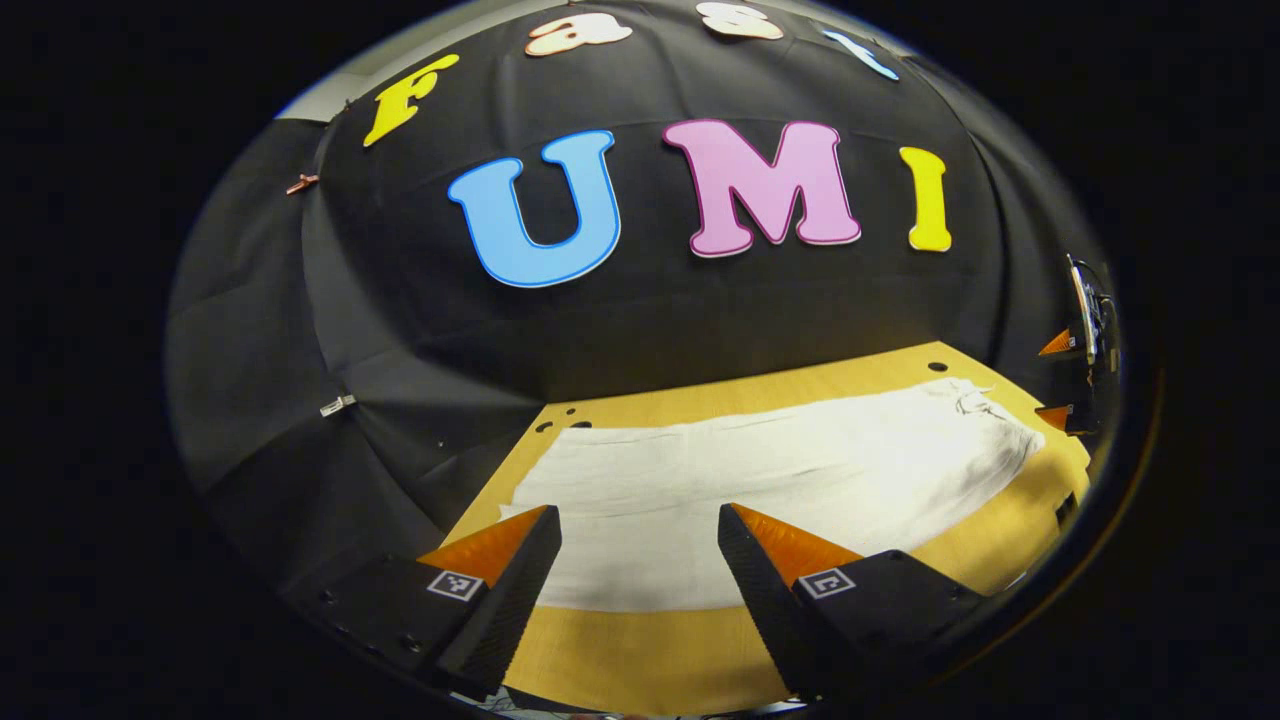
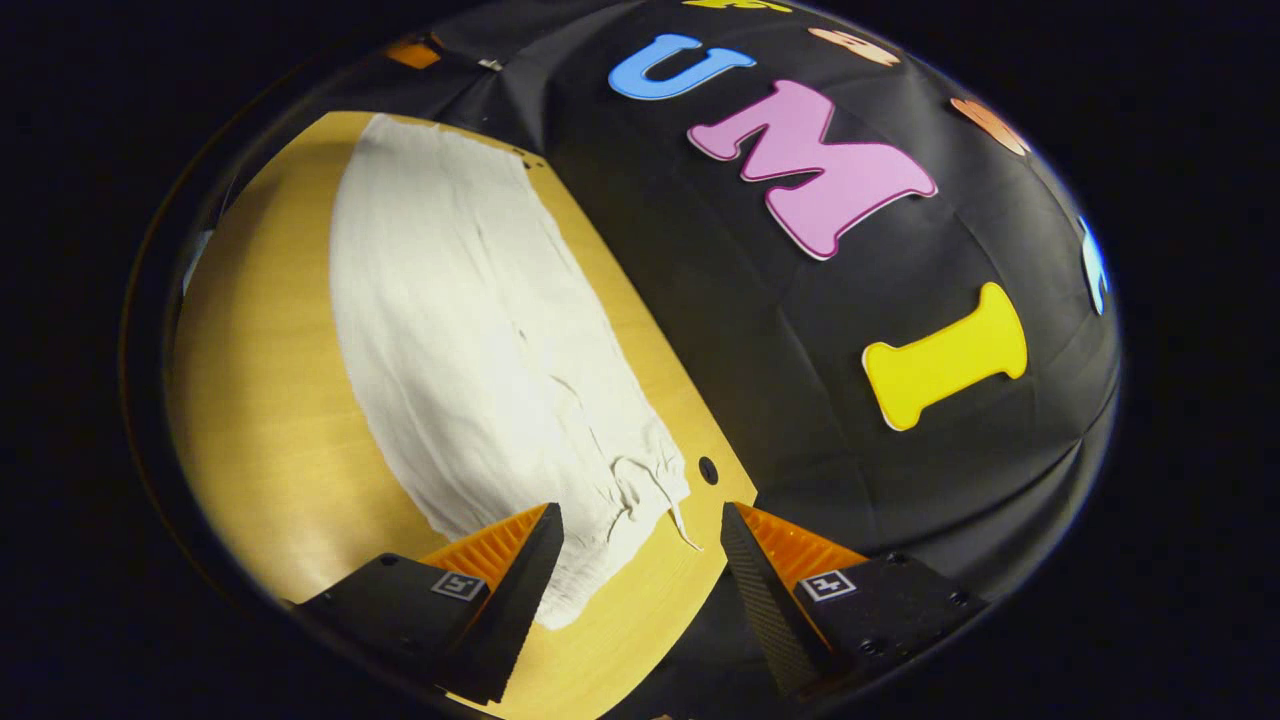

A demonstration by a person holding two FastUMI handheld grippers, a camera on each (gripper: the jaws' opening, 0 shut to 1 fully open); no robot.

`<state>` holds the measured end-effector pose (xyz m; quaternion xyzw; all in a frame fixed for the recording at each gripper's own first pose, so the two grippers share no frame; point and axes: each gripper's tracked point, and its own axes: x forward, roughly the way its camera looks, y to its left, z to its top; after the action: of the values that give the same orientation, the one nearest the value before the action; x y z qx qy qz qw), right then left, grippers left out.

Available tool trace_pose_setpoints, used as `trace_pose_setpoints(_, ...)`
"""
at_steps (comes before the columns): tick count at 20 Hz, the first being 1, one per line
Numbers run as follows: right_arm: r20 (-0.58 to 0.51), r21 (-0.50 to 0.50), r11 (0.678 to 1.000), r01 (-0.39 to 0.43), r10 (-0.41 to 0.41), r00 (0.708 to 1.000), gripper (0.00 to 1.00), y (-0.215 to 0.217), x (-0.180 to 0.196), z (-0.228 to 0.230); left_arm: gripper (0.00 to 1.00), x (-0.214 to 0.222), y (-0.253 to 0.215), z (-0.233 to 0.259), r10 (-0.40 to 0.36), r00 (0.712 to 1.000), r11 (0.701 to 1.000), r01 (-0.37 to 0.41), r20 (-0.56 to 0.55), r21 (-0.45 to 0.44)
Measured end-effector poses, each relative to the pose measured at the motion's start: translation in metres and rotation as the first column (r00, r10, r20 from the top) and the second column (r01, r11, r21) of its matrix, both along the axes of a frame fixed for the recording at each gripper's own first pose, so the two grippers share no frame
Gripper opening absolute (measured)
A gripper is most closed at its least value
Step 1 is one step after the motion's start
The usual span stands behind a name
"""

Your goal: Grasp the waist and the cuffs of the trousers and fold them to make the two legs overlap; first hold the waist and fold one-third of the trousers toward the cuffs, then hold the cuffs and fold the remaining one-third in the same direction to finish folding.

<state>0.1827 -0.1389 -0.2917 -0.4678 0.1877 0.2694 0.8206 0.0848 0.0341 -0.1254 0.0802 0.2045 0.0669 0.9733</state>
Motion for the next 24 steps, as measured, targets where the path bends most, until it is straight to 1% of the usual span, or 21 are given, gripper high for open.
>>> trace_pose_setpoints(2,-0.055,-0.050,0.998,-0.036,0.033,0.998,0.98,-0.010,-0.007,-0.024,0.98,-0.001,-0.004,-0.010,-0.015,0.999,0.999,0.016,-0.040,0.044)
trace_pose_setpoints(4,-0.087,-0.083,0.993,-0.079,0.072,0.994,0.97,-0.017,-0.010,-0.040,0.98,0.001,-0.014,-0.013,-0.036,0.998,0.997,0.039,-0.059,0.063)
trace_pose_setpoints(8,-0.142,-0.162,0.971,-0.175,0.153,0.978,0.97,-0.034,-0.015,-0.071,0.98,0.003,-0.034,-0.018,-0.067,0.994,0.996,0.071,-0.086,0.047)
trace_pose_setpoints(11,-0.175,-0.200,0.956,-0.214,0.180,0.968,0.97,-0.043,-0.013,-0.091,0.98,0.007,-0.042,-0.016,-0.064,0.994,0.997,0.067,-0.093,0.028)
trace_pose_setpoints(12,-0.172,-0.217,0.950,-0.224,0.188,0.967,0.97,-0.043,-0.013,-0.094,0.98,0.008,-0.044,-0.015,-0.062,0.994,0.998,0.064,-0.094,0.022)
trace_pose_setpoints(15,-0.112,-0.262,0.926,-0.271,0.250,0.962,0.95,-0.034,-0.004,-0.095,0.98,0.012,-0.041,-0.016,-0.035,0.994,0.999,0.036,-0.100,0.011)
trace_pose_setpoints(17,-0.079,-0.310,0.906,-0.289,0.279,0.957,0.95,-0.028,0.006,-0.100,0.98,0.010,-0.037,-0.022,-0.005,0.993,1.000,0.004,-0.118,-0.010)
trace_pose_setpoints(19,-0.082,-0.327,0.897,-0.296,0.285,0.955,0.96,-0.024,0.011,-0.108,0.98,0.005,-0.030,-0.032,0.034,0.989,0.998,-0.040,-0.144,-0.039)
trace_pose_setpoints(20,-0.096,-0.326,0.899,-0.292,0.275,0.957,0.81,-0.024,0.011,-0.113,0.98,0.001,-0.025,-0.036,0.053,0.986,0.997,-0.062,-0.161,-0.049)
trace_pose_setpoints(21,-0.126,-0.318,0.904,-0.286,0.259,0.958,0.73,-0.024,0.011,-0.120,0.98,0.000,-0.015,-0.043,0.078,0.981,0.995,-0.087,-0.178,-0.046)
trace_pose_setpoints(22,-0.136,-0.322,0.907,-0.272,0.240,0.961,0.55,-0.025,0.010,-0.122,0.98,-0.005,-0.003,-0.050,0.097,0.976,0.994,-0.106,-0.197,-0.039)
trace_pose_setpoints(23,-0.143,-0.322,0.906,-0.273,0.239,0.961,0.38,-0.024,0.012,-0.123,0.98,-0.015,0.009,-0.055,0.111,0.970,0.993,-0.119,-0.214,-0.023)
trace_pose_setpoints(24,-0.144,-0.320,0.910,-0.265,0.230,0.963,0.30,-0.022,0.011,-0.123,0.98,-0.021,0.025,-0.059,0.123,0.966,0.992,-0.126,-0.228,0.002)
